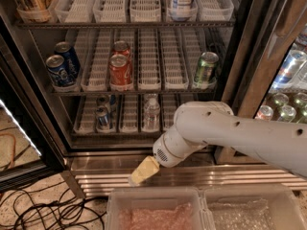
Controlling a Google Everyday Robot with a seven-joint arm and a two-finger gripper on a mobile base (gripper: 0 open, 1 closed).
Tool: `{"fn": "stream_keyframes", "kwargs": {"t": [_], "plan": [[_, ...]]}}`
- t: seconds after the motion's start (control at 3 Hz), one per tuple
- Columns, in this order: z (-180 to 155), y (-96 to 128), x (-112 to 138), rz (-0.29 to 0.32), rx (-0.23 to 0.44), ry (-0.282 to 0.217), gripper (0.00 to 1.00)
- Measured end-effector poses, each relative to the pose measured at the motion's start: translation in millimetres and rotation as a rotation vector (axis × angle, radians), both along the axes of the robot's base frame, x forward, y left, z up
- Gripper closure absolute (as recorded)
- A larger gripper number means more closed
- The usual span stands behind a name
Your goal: Pick redbull can from bottom shelf of fridge
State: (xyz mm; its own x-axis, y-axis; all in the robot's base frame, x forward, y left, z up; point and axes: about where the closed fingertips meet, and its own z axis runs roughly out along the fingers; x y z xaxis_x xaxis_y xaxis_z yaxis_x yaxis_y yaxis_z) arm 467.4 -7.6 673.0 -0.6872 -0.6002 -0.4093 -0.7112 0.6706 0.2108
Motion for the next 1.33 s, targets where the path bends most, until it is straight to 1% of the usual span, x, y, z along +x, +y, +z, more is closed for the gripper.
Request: {"fn": "stream_keyframes", "kwargs": {"t": [0.33, 0.67, 1.0, 1.33], "plan": [[-26, 27, 23, -0.028, 0.016, -0.021, 0.00], [-45, 84, 69, -0.084, 0.029, -0.091, 0.00], [-44, 89, 69, -0.083, 0.029, -0.090, 0.00], [-54, 97, 73, -0.077, 0.046, -0.120, 0.00]]}}
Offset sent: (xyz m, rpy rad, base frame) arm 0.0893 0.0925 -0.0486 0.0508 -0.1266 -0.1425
